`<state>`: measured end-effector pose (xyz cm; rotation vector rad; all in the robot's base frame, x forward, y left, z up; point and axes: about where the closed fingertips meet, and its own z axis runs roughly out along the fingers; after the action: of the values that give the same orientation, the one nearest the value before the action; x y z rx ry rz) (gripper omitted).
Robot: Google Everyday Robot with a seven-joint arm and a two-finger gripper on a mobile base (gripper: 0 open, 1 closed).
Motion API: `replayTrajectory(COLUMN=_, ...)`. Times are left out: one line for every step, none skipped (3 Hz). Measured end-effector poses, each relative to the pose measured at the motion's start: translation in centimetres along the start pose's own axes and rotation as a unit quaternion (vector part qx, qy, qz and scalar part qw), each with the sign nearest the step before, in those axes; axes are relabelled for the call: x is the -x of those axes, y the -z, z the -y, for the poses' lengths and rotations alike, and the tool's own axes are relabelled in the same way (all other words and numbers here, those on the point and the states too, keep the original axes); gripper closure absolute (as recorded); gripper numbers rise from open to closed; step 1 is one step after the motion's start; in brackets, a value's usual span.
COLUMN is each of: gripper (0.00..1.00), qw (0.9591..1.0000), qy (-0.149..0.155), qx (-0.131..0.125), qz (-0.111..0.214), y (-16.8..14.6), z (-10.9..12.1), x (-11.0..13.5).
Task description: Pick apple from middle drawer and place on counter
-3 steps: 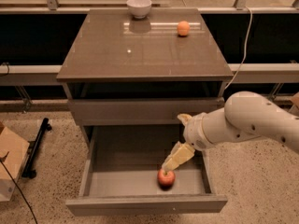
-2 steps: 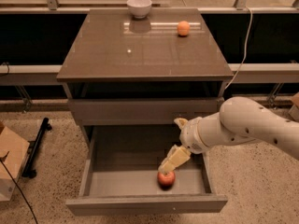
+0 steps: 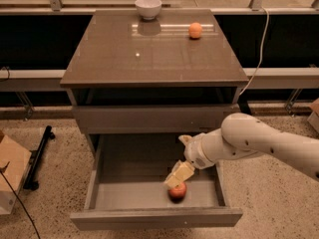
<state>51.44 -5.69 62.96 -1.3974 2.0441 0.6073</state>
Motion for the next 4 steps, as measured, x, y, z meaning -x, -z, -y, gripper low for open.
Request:
replayTrajectory(gripper=0.0, qw=0.9998, qy=-0.016, qx=0.014, qz=-0.002, y=-1.9, z=0.3, x=-1.4)
replayTrajectory(gripper=0.0, qw=0.9997, qy=-0.017, qx=0.013, qz=-0.007, y=-2.1, z=0.2, x=-1.5)
replayTrajectory(gripper=0.0, qw=0.9995, qy=-0.029, qx=0.01, qz=-0.005, y=-3.7, z=0.3, x=-2.4)
replayTrajectory(gripper=0.0, qw=0.9989, qy=-0.047, qx=0.004, qz=0.008, y=-6.0, z=0.9, x=-3.6)
